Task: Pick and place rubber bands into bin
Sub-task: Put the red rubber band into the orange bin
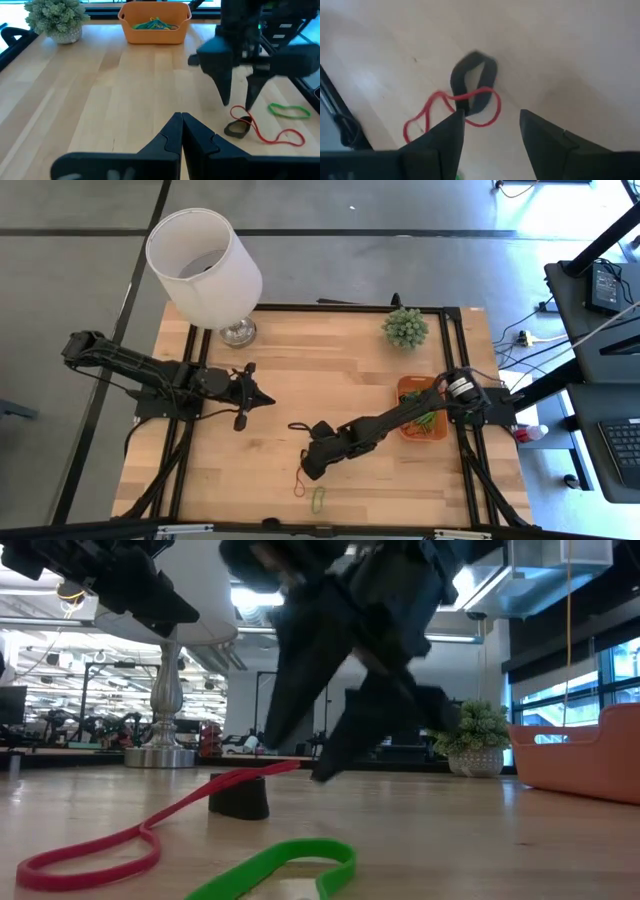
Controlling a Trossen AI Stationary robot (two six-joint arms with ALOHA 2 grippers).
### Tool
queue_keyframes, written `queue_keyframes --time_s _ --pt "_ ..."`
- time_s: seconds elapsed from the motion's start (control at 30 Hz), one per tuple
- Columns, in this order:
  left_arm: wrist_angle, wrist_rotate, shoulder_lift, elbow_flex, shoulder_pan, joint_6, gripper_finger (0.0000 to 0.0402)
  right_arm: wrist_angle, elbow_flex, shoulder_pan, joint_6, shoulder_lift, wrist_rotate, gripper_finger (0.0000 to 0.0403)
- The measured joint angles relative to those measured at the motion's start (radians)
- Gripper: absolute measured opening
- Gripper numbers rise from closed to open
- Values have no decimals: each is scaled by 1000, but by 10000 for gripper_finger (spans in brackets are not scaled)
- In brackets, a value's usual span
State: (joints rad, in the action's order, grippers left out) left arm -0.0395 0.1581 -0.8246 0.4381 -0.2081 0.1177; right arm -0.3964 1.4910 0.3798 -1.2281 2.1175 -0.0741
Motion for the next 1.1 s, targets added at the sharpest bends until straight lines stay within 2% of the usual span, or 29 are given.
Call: queue_keyframes --time_s 0.13,0.23,0.33,0.43,0.5,0.73,0.93,1.1 --pt "-2 0 0 0 0 0 3 35 -2 0 -2 29 9 193" --pt "-2 0 0 0 0 0 3 78 1 0 17 32 8 172" --pt "-4 0 0 0 0 0 3 88 -1 0 57 33 8 119" --pt "-7 3 0 0 0 0 3 104 -1 0 91 32 8 37" --pt "-8 4 0 0 0 0 3 105 -1 0 112 28 8 13" --pt "-11 4 0 0 0 1 3 106 -2 22 188 -90 -22 4" --pt "-11 5 0 0 0 16 3 -9 -1 102 246 -253 -205 3" --pt "-13 5 0 0 0 28 3 -264 0 167 166 -389 -346 2"
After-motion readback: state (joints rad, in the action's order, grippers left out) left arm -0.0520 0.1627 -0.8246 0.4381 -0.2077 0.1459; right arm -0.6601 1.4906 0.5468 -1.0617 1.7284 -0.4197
